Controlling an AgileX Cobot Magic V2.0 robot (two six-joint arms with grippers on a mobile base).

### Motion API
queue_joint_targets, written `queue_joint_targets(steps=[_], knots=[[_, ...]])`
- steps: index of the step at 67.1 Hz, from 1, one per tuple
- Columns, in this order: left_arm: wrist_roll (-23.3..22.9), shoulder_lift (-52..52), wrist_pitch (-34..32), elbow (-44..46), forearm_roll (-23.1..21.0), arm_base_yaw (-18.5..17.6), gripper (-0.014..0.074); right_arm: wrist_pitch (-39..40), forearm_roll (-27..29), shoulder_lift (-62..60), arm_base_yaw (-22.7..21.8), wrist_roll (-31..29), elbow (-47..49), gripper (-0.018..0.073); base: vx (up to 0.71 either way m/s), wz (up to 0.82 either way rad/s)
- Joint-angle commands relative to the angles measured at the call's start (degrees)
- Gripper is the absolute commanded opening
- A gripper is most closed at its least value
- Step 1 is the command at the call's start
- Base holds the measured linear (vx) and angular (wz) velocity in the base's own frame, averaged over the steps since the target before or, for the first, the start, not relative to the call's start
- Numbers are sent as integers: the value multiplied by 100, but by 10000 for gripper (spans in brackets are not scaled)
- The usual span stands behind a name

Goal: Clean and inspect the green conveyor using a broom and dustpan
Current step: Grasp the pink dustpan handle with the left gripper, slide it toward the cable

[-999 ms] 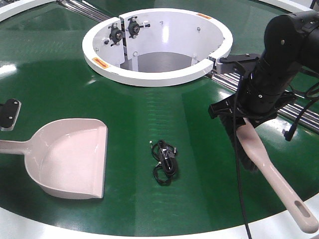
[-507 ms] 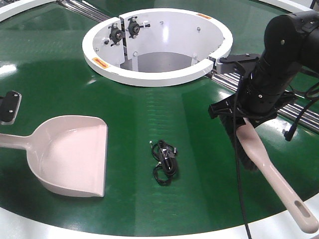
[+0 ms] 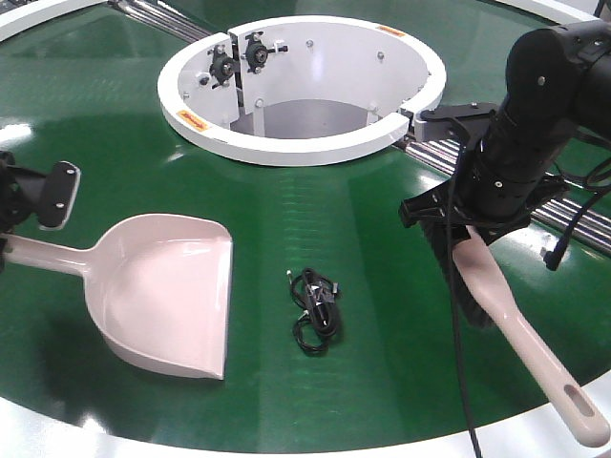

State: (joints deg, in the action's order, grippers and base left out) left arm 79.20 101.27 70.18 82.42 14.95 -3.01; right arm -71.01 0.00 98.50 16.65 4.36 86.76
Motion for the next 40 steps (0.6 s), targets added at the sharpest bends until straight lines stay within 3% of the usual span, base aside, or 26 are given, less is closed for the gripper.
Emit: queue_joint_targets(steps=[1,24,40], knots=[[-260,-274,202,164,-239,-259,-8,-283,-57,-288,-33,-36,141,-4,0,0],[-738,-274,202,164,-483,-701,-8,-283,-57,-288,-33,-36,141,-4,0,0],[-803,-274,202,164,-491,-957,-8,-283,-57,-288,-33,-36,141,-4,0,0]])
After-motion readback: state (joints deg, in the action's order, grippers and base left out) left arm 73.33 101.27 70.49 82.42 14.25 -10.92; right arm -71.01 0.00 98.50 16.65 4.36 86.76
